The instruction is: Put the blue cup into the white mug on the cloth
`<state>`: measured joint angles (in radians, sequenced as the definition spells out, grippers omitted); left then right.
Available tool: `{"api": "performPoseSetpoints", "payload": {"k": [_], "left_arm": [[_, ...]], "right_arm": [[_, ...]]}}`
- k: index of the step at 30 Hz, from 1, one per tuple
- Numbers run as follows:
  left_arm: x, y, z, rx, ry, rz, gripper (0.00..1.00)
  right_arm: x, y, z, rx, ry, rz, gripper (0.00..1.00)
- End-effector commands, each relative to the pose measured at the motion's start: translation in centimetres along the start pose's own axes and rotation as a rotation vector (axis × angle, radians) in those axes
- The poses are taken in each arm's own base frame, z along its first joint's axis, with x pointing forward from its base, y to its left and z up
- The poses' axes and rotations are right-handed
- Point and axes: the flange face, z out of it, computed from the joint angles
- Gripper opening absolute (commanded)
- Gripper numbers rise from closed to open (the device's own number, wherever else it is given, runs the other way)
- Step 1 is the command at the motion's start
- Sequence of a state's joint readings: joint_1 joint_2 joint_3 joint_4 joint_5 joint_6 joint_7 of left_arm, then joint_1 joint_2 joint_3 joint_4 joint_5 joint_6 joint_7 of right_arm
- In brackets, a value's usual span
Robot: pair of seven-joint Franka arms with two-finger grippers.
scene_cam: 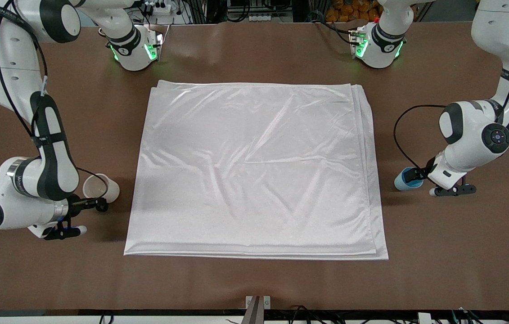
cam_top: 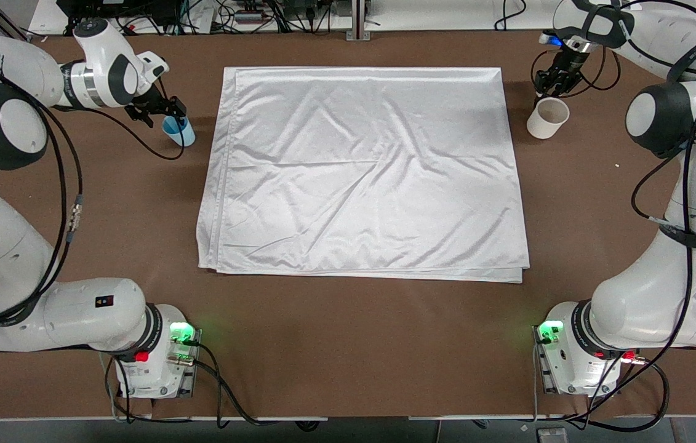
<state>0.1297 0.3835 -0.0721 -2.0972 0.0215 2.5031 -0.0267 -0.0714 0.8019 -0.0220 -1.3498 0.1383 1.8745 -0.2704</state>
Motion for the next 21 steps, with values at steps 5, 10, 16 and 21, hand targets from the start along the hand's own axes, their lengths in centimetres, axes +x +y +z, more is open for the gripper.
{"api": "performPoseSetpoints", "payload": {"k": [5, 10, 16, 21], "left_arm": [[-0.6, -0.3, 0.6, 0.008, 0.027, 0.014, 0.75], [-0.7, -0.3, 1.5, 0.006, 0.024, 0.017, 0.30], [-0.7, -0.2, 1.8, 0.005, 0.019, 0.021, 0.00], [-0.7, -0.2, 2.1, 0.004, 0.015, 0.023, 0.00]], "right_arm": [[0.2, 0.1, -0.5, 0.023, 0.003, -0.044, 0.00], [0.4, -0.5, -0.6, 0.019, 0.009, -0.043, 0.00], [1.0, -2.4, -1.8, 0.007, 0.030, -0.001, 0.00], [1.8, -5.3, -3.4, -0.007, 0.055, 0.010, 0.00]]}}
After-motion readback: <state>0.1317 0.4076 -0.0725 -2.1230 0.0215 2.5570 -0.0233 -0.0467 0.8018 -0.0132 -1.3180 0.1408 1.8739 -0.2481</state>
